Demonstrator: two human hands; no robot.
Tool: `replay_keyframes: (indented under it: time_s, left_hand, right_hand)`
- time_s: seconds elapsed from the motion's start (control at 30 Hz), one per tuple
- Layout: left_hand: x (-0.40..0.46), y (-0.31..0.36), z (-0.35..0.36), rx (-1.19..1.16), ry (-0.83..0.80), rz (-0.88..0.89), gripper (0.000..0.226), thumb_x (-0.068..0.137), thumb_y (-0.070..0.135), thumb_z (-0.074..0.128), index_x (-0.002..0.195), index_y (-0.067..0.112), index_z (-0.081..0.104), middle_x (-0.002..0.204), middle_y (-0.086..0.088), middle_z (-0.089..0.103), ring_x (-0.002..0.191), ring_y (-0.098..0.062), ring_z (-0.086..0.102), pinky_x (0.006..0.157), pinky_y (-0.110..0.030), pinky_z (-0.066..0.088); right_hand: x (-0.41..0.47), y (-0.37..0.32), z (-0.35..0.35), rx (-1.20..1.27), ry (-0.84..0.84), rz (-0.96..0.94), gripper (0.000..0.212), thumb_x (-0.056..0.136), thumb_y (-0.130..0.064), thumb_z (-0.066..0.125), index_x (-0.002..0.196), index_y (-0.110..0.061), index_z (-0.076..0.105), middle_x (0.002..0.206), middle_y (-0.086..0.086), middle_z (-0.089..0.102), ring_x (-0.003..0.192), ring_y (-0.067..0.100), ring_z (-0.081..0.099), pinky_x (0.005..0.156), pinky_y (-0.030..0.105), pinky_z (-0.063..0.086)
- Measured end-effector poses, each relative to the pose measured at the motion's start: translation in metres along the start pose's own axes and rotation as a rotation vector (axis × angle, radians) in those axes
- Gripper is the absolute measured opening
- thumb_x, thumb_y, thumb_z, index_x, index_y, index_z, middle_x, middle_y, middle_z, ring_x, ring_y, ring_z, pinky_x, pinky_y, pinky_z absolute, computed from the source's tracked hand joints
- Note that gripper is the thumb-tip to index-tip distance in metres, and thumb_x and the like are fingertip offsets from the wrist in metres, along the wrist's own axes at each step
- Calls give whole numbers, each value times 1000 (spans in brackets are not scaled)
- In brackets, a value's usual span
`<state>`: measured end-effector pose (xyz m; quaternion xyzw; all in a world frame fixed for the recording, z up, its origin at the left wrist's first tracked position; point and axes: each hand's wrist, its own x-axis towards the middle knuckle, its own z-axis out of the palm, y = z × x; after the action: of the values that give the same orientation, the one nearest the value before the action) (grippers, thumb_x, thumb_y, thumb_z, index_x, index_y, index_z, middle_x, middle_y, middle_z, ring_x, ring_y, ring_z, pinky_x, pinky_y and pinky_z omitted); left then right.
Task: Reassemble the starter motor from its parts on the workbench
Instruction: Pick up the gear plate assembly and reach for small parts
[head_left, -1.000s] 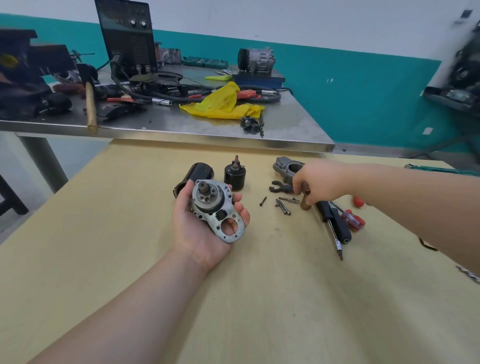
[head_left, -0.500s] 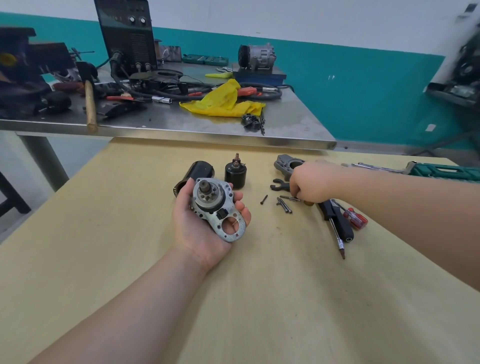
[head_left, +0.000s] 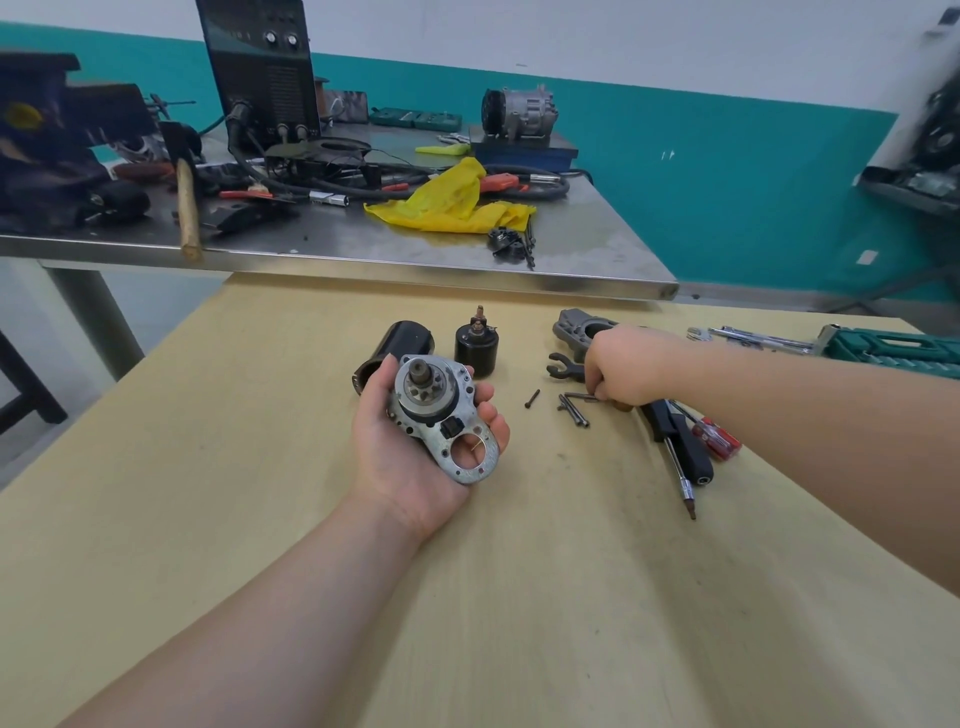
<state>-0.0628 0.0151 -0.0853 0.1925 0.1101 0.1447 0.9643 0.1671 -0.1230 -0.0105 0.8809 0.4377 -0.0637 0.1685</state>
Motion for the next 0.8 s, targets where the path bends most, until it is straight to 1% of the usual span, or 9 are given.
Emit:
replay_keyframes:
  time_s: [0.2, 0.3, 0.4, 0.47, 0.53, 0.6, 0.67, 0.73, 0.8]
  left_hand:
    - [-3, -1, 4, 16, 2, -11, 63, 87, 62, 68, 95, 1, 80, 97, -20, 72, 75, -33, 69, 77, -42, 60]
    - [-6, -1, 6, 6, 11, -20, 63, 88, 61, 68, 96, -1, 79, 98, -21, 71, 74, -33, 68, 76, -43, 60]
    - [-7, -1, 7, 6, 22, -15, 62, 87, 60, 68, 94, -1, 80, 98, -20, 71, 75, -33, 68, 76, -43, 60]
    - [-8, -1, 6, 6, 26, -12, 63, 87, 60, 69, 95, -1, 80, 99, -20, 71, 76, -33, 68, 77, -43, 60]
    - [-9, 0, 4, -5, 23, -24, 63, 87, 60, 70, 98, -1, 80, 101, -21, 71, 77, -34, 69, 82, -45, 60]
    - [-11, 0, 5, -19, 16, -31, 64, 87, 59, 72, 102, -2, 80, 105, -22, 71, 80, -35, 69, 88, -47, 59]
    - [-14, -4, 6, -48, 12, -39, 64, 85, 57, 76, 107, -3, 80, 108, -23, 71, 82, -37, 68, 92, -49, 57]
    - [-21, -11, 9, -65, 10, -42, 64, 81, 52, 80, 115, -2, 79, 111, -24, 70, 86, -38, 69, 96, -51, 56]
    - [-29, -19, 10, -60, 30, -63, 63, 84, 51, 77, 120, -1, 79, 116, -24, 70, 93, -39, 72, 100, -55, 56]
  right_hand:
    - [-6, -3, 5, 34, 36, 22, 29, 103, -15, 63, 126, -27, 76, 109, -4, 70, 97, 18, 65, 82, 28, 55]
    - [-12, -7, 6, 82, 95, 62, 35, 102, -12, 62, 130, -29, 74, 118, -1, 71, 103, 21, 67, 86, 30, 58]
    - [-22, -14, 6, 146, 284, 108, 39, 104, -11, 57, 135, -29, 71, 127, 3, 69, 111, 25, 65, 94, 38, 58]
    - [-32, -20, 10, 351, 443, 116, 37, 108, -12, 52, 137, -26, 71, 133, 1, 68, 120, 25, 62, 100, 37, 52]
    - [-47, -31, 13, 659, 547, 125, 37, 110, -10, 49, 135, -23, 72, 129, -3, 66, 120, 19, 57, 99, 29, 45]
    - [-65, -47, 18, 917, 607, 126, 36, 109, -8, 49, 127, -23, 76, 118, -8, 64, 112, 11, 55, 88, 15, 41]
    - [-84, -64, 25, 1141, 639, 139, 36, 108, -8, 51, 110, -30, 79, 100, -19, 67, 94, 4, 60, 71, 3, 41]
    - [-101, -77, 37, 1382, 633, 158, 37, 106, -8, 56, 96, -37, 77, 76, -22, 70, 71, -4, 61, 62, 6, 46]
    - [-115, -87, 52, 1585, 595, 156, 31, 102, -5, 65, 96, -32, 79, 74, -16, 73, 64, -4, 61, 65, 12, 51]
